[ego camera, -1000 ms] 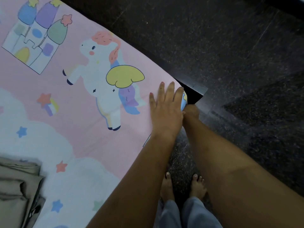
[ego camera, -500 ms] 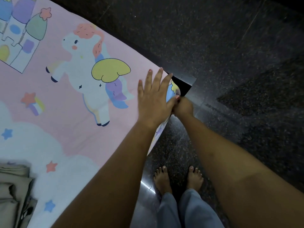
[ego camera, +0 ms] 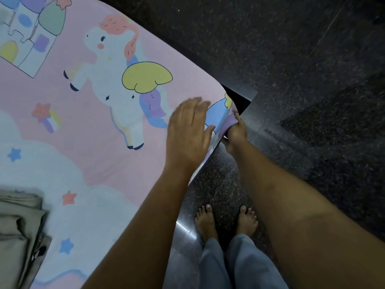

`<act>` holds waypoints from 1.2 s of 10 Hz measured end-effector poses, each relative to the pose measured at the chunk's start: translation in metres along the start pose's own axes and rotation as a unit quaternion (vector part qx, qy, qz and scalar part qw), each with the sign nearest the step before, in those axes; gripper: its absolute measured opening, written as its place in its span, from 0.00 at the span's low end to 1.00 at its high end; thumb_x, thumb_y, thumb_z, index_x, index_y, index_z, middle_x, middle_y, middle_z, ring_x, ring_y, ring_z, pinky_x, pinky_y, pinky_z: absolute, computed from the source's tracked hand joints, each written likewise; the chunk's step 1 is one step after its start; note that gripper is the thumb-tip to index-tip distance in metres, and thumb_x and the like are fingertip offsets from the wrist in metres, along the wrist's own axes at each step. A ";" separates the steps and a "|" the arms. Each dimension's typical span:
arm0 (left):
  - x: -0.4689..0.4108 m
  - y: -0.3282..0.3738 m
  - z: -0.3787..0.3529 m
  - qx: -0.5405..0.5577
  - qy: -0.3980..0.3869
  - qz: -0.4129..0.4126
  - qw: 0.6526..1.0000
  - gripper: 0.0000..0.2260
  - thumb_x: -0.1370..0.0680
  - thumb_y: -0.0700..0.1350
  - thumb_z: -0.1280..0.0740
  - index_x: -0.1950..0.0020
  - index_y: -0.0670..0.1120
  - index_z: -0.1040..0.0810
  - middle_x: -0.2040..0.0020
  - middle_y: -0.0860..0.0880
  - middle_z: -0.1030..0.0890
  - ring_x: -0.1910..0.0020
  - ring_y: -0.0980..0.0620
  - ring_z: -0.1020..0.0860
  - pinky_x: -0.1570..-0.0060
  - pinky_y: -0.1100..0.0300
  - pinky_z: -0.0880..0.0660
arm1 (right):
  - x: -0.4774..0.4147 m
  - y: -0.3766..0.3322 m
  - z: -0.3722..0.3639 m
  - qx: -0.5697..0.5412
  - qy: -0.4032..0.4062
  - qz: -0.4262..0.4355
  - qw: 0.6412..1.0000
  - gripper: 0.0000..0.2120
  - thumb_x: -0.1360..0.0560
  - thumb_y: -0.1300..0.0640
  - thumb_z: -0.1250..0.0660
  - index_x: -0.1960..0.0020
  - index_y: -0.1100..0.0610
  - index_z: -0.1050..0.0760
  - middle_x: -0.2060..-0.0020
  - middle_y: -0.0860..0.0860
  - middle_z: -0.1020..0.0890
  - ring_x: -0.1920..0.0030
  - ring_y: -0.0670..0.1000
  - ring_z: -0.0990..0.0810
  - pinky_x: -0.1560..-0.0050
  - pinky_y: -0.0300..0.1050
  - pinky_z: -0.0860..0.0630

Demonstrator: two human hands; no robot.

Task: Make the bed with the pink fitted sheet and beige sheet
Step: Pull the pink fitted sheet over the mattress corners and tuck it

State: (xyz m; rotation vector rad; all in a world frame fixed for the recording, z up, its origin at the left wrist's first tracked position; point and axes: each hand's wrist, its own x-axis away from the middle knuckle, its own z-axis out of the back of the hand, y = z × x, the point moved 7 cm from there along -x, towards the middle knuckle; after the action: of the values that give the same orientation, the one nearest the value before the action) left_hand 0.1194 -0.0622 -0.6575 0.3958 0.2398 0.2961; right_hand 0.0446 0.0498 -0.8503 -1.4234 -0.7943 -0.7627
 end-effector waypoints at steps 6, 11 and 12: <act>0.205 -0.027 -0.095 0.528 -0.084 0.710 0.459 0.11 0.18 0.42 0.42 0.59 0.48 0.26 0.72 0.54 0.19 0.65 0.54 0.23 0.57 0.58 0.29 | 0.049 0.094 -0.008 0.247 -0.096 -0.060 0.962 0.05 0.19 0.66 0.42 0.52 0.61 0.29 0.65 0.59 0.23 0.80 0.47 0.27 0.80 0.35 0.32; 0.233 -0.023 -0.102 0.522 -0.023 0.714 0.465 0.08 0.18 0.47 0.41 0.56 0.51 0.25 0.57 0.51 0.22 0.60 0.54 0.25 0.55 0.57 0.28 | 0.041 0.054 -0.014 0.543 -0.047 0.123 0.829 0.13 0.21 0.59 0.40 0.40 0.65 0.25 0.40 0.62 0.23 0.41 0.60 0.24 0.56 0.42 0.33; 0.247 -0.031 -0.120 0.516 0.029 0.720 0.463 0.08 0.19 0.51 0.39 0.45 0.49 0.26 0.47 0.51 0.25 0.50 0.50 0.26 0.47 0.53 0.27 | 0.035 0.051 -0.021 0.587 -0.063 0.164 0.791 0.13 0.22 0.59 0.39 0.42 0.65 0.24 0.41 0.61 0.22 0.41 0.60 0.23 0.53 0.44 0.29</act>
State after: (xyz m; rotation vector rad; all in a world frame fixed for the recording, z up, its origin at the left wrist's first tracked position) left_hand 0.3216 0.0327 -0.8196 1.8328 0.0471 1.9352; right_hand 0.1066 0.0298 -0.8483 -0.4211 -0.8440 0.1694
